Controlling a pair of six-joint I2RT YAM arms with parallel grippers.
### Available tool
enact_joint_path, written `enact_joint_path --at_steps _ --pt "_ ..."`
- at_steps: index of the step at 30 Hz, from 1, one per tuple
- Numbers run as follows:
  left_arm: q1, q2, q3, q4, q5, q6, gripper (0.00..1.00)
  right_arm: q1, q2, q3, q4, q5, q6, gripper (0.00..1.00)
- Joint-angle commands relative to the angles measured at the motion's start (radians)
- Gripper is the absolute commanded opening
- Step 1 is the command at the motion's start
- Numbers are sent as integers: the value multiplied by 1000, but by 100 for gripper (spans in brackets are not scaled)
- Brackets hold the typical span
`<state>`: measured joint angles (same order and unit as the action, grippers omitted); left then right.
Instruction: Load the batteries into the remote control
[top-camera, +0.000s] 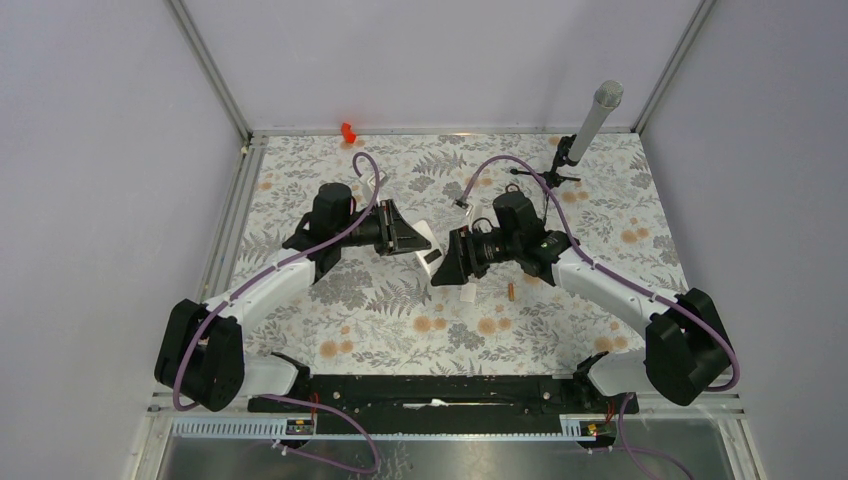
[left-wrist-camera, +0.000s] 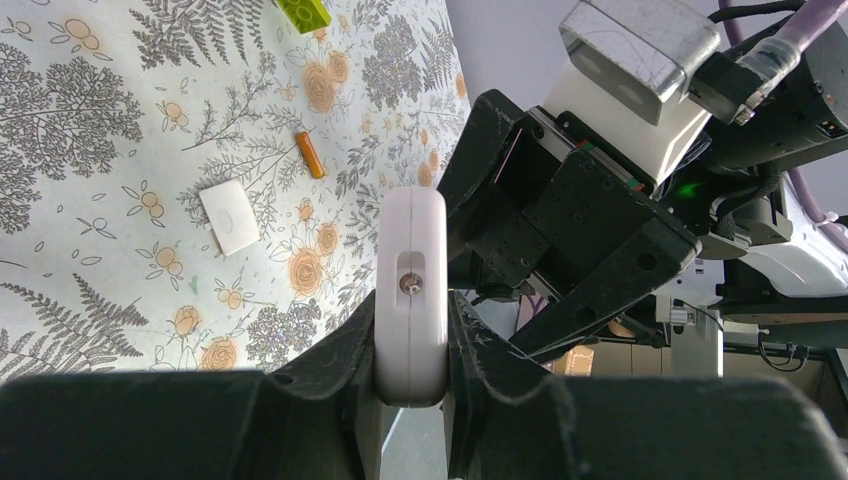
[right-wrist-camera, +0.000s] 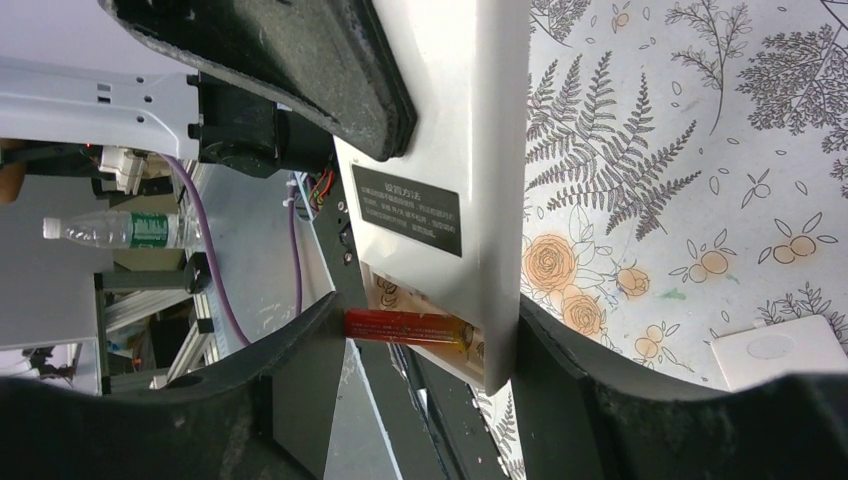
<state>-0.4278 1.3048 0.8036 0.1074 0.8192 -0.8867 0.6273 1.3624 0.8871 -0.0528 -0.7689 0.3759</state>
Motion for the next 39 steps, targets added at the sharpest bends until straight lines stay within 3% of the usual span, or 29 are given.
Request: enact_joint_path --at_steps 1,7,31,39 --pt "-3 1 48 63 -1 6 0 9 1 51 99 53 73 56" --pt "-3 0 50 61 0 11 0 9 -3 49 119 68 112 62" --pt "-3 0 57 60 8 14 0 9 -2 49 66 220 168 57" --pt "-2 -1 59 50 5 21 0 9 -19 29 80 229 187 65"
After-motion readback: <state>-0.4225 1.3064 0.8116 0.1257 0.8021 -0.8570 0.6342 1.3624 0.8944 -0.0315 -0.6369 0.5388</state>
